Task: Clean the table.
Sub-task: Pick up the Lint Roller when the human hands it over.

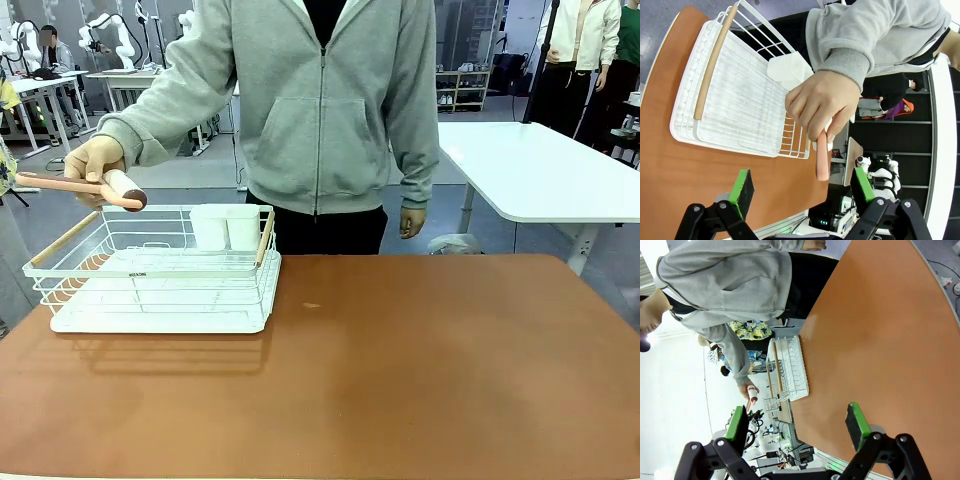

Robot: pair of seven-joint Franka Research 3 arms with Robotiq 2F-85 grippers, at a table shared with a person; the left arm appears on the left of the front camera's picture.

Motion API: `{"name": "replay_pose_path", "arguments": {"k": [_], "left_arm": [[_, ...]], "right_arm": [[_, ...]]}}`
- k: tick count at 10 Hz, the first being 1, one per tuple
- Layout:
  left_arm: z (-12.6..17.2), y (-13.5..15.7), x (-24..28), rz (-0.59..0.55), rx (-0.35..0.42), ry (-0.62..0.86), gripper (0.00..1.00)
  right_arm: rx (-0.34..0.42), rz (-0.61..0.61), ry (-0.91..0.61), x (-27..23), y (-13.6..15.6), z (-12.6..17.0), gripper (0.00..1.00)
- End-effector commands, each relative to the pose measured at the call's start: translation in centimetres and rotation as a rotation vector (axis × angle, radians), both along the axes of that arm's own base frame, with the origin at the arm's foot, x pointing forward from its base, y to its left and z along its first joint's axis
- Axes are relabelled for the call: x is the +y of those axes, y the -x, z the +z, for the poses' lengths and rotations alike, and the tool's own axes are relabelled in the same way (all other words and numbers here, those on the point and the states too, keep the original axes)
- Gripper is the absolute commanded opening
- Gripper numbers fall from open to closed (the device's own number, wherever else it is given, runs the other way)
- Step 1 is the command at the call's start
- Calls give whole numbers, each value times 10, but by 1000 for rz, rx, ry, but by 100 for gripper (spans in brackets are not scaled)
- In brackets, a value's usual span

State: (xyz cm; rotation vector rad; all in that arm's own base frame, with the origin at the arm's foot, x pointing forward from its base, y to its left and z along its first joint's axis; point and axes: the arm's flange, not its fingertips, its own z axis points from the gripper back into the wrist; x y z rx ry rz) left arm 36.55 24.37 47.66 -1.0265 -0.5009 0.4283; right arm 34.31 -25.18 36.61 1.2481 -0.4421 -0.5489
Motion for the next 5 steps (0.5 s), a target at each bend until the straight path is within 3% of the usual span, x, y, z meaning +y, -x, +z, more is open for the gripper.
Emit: {"name": "replay_pose_path", "arguments": {"k": [1, 5], "left_arm": [[0, 1, 2, -1, -7, 0, 100], [0, 1, 2, -1, -7, 0, 100]], "right_arm": [[1, -4, -3, -1, 1, 1, 100], [1, -4, -3, -1, 1, 1, 100]]}}
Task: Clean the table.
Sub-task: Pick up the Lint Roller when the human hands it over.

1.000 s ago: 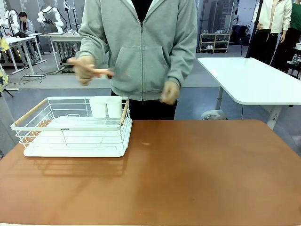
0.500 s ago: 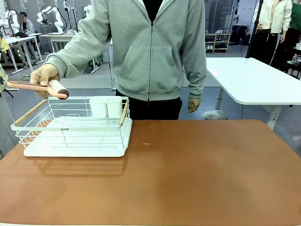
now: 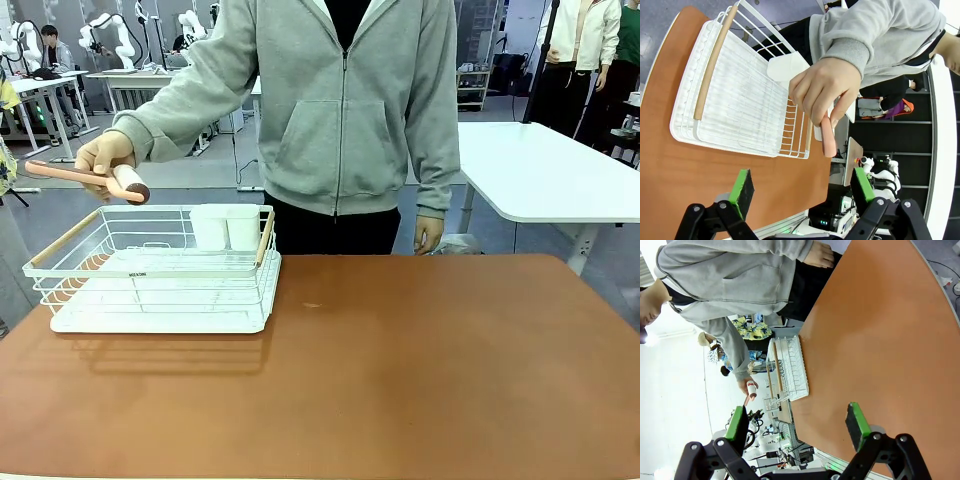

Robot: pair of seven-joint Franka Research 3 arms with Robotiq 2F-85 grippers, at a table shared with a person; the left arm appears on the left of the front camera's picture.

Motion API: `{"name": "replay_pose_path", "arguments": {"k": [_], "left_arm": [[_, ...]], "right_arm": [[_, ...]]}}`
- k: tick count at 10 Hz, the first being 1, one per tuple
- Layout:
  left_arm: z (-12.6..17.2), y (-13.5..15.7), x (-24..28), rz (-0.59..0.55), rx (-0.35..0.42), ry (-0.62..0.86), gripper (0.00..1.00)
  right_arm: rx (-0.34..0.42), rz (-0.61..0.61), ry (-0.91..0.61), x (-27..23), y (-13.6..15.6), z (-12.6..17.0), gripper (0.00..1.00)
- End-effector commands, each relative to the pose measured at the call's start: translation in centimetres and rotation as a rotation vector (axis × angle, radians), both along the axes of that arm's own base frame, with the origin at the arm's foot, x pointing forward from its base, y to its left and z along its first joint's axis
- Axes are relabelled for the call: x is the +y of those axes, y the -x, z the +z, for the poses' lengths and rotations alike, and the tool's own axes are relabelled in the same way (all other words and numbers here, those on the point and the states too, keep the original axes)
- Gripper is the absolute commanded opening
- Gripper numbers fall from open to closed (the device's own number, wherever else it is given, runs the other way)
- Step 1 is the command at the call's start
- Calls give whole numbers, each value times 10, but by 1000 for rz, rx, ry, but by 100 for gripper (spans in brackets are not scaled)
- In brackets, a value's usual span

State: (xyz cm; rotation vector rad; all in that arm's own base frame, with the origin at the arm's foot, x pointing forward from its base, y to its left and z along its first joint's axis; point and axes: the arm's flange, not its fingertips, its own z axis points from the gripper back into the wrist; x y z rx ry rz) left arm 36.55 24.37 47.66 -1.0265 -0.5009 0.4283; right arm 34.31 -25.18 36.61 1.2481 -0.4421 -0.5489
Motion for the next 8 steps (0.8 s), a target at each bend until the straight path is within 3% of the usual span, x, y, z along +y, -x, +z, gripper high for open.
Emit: {"name": "replay_pose_path", "arguments": {"k": [1, 5, 6, 8], "left_arm": [[0, 1, 2, -1, -7, 0, 100], [0, 0, 0, 0, 0, 0, 100], [12, -4, -10, 76, 68, -24, 100], [30, -9, -35, 108, 177, 4, 100]], "right_arm": [[1, -4, -3, -1, 1, 1, 100], [1, -4, -3, -1, 1, 1, 100], [1, -4, -3, -1, 1, 1, 100], [1, -4, -3, -1, 1, 1, 100]]}}
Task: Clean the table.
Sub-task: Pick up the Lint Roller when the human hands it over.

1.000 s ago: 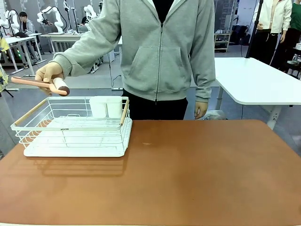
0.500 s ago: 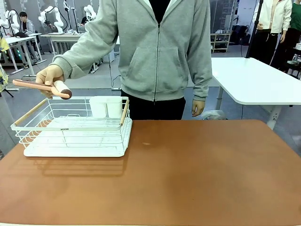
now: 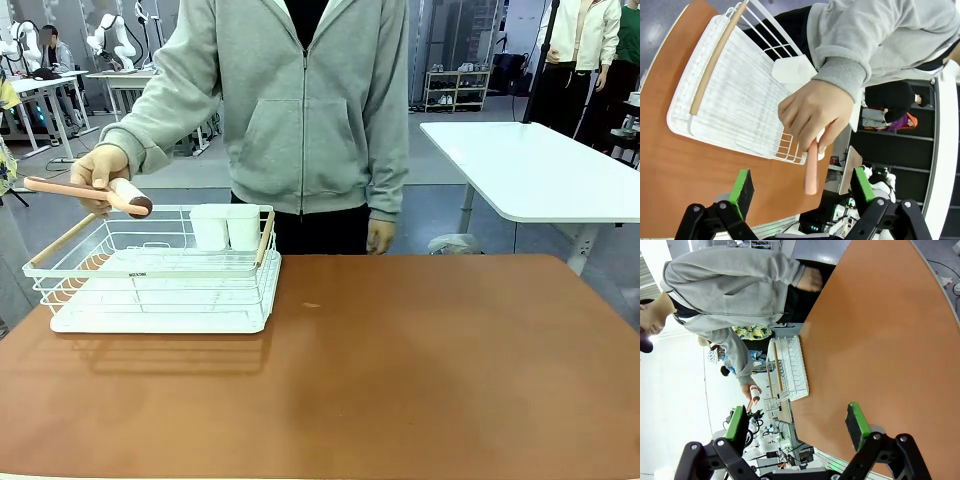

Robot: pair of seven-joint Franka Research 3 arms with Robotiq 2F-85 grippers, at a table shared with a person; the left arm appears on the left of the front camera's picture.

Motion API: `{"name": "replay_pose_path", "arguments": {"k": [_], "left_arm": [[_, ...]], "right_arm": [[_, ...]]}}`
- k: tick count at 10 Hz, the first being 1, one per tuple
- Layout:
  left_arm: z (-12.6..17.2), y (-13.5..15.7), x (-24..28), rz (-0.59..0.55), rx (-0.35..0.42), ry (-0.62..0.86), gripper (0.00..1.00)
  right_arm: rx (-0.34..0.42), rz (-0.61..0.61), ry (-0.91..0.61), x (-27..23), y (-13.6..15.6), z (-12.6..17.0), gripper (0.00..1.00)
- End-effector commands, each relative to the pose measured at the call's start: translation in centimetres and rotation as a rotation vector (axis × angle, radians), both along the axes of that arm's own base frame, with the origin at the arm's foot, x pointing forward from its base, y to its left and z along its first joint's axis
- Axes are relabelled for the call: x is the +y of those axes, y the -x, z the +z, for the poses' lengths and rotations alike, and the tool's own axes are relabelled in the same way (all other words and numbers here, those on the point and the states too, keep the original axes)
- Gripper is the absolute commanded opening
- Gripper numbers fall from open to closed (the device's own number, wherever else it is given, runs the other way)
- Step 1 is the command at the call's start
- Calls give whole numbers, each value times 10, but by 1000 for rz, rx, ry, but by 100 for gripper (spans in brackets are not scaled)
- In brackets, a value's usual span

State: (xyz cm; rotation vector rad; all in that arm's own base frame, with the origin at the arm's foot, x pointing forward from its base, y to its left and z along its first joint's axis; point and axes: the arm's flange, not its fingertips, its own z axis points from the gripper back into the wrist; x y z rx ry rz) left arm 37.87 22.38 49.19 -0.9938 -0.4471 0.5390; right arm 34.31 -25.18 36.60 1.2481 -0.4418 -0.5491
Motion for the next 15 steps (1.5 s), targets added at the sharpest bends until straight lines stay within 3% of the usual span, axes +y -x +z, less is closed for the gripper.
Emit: {"name": "replay_pose_path", "arguments": {"k": [1, 5, 9, 15], "left_arm": [[17, -1, -25, 53, 98, -24, 100], [14, -20, -58, 106, 133, -35, 100], [5, -22, -100, 218, 58, -29, 100], [-17, -16, -144, 155, 90, 50, 100]], "right_arm": [[1, -4, -3, -1, 1, 2, 100], [1, -4, -3, -1, 1, 2, 100], [1, -4, -3, -1, 1, 2, 100], [1, -4, -3, -1, 1, 2, 100]]}}
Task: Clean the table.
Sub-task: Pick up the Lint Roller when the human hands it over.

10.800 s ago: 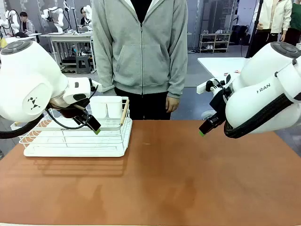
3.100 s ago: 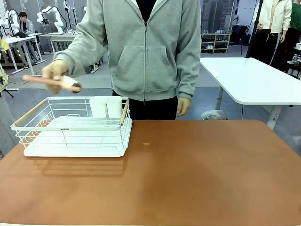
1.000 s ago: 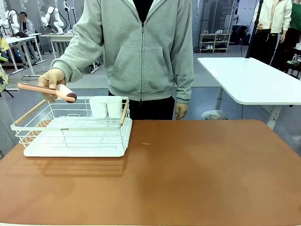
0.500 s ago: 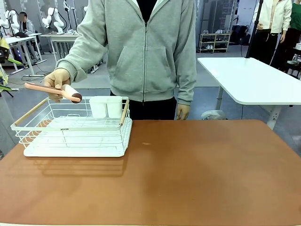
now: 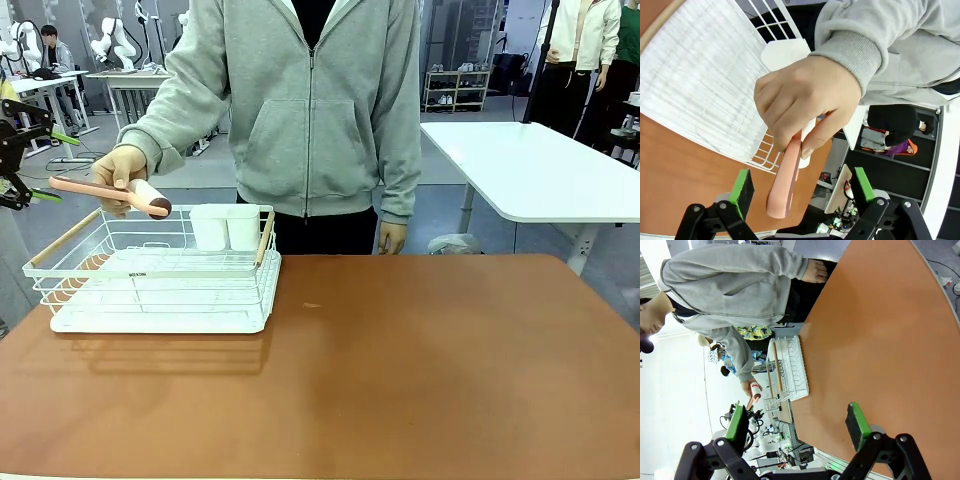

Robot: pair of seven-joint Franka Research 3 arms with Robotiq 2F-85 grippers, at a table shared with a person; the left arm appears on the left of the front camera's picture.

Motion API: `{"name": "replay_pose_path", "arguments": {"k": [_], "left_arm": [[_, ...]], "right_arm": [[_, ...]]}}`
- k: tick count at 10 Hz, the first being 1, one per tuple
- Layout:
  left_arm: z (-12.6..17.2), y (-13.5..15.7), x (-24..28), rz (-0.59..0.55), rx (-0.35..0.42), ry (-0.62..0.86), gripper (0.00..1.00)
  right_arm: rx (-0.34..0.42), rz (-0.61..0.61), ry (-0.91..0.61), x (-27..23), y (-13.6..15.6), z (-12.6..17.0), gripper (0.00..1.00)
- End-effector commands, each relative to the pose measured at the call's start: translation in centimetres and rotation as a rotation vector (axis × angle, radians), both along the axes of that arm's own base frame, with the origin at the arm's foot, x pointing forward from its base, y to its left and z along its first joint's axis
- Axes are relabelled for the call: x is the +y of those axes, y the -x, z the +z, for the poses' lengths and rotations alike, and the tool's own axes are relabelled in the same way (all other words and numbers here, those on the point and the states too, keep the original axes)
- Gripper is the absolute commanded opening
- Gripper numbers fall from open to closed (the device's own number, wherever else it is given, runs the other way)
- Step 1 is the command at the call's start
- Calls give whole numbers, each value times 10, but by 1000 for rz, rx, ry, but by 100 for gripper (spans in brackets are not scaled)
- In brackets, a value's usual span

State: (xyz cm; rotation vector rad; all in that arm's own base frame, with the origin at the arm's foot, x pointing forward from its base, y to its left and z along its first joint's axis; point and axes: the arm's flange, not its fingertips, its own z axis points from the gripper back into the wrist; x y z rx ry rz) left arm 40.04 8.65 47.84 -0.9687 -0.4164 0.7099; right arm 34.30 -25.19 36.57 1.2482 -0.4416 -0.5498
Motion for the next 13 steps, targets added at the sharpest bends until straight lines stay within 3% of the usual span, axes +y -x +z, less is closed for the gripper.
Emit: {"name": "replay_pose_path", "arguments": {"k": [1, 9, 13], "left_arm": [[-7, 4, -8, 45, -9, 31, 100], [-22, 9, -19, 10, -46, 49, 100], [-23, 9, -19, -5, -70, 53, 60]], "right_arm": [[0, -4, -2, -1, 1, 2, 100], [0, -4, -2, -1, 1, 2, 100], [0, -4, -2, -1, 1, 2, 100]]}}
